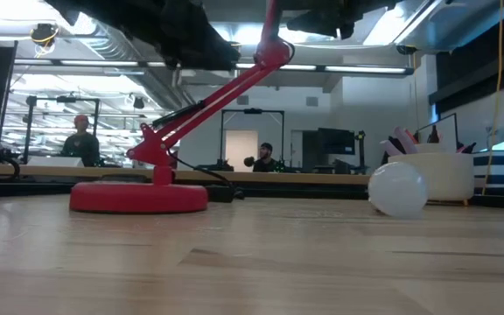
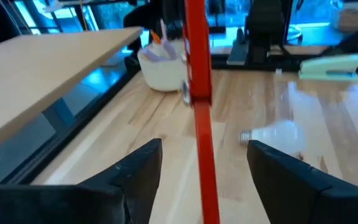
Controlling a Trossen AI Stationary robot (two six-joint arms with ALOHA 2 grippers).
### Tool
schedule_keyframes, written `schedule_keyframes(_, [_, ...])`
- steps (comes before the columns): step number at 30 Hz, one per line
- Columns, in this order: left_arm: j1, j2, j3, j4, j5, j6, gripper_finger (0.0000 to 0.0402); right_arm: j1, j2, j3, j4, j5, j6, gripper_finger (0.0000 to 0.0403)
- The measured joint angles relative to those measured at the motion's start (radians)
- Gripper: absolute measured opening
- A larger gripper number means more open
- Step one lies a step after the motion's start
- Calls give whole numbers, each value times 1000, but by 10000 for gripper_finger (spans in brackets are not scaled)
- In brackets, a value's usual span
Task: Screw lightbulb
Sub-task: Return to home Position
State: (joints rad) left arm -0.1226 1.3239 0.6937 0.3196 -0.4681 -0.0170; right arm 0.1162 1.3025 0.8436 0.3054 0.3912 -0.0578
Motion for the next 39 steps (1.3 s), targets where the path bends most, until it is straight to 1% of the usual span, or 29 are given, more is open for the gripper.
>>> schedule_keyframes(5, [-2,-82,0,-94,-7,18,228,0,0,0,3,0,0,335])
schedule_keyframes(9, [-11,-142,0,-181,-8,-2,228,1,0,0,3,2,0,335])
schedule_keyframes(12, [-26,-191,0,-210,-8,-10,228,12,-14,1,-23,8,10,335])
schedule_keyframes(15, [-50,-255,0,-231,-8,-17,228,46,-61,21,-146,33,36,335])
schedule_keyframes(19, [-78,-352,0,-273,-8,-24,228,105,-146,56,-345,77,116,335])
schedule_keyframes(21, [-86,-388,0,-292,-8,-30,227,121,-182,61,-422,70,184,335])
schedule_keyframes(24, [-98,-424,0,-320,-8,-38,217,135,-234,62,-527,26,289,335])
schedule_keyframes(26, [-107,-442,0,-343,-8,-52,205,149,-268,63,-618,7,355,335])
schedule_keyframes(29, [-124,-474,0,-402,-7,-85,181,197,-320,63,-752,9,425,335])
schedule_keyframes(30, [-130,-491,0,-427,-7,-97,171,216,-340,63,-784,17,437,335])
schedule_keyframes(32, [-138,-523,0,-464,-8,-111,146,252,-377,59,-810,75,457,335])
schedule_keyframes(35, [-140,-560,0,-510,-4,-114,94,302,-446,-12,-741,160,466,335])
schedule_keyframes(37, [-140,-578,-1,-535,3,-110,53,316,-500,-97,-661,192,466,333])
schedule_keyframes(39, [-140,-594,-23,-527,30,-93,17,318,-551,-201,-534,204,466,321])
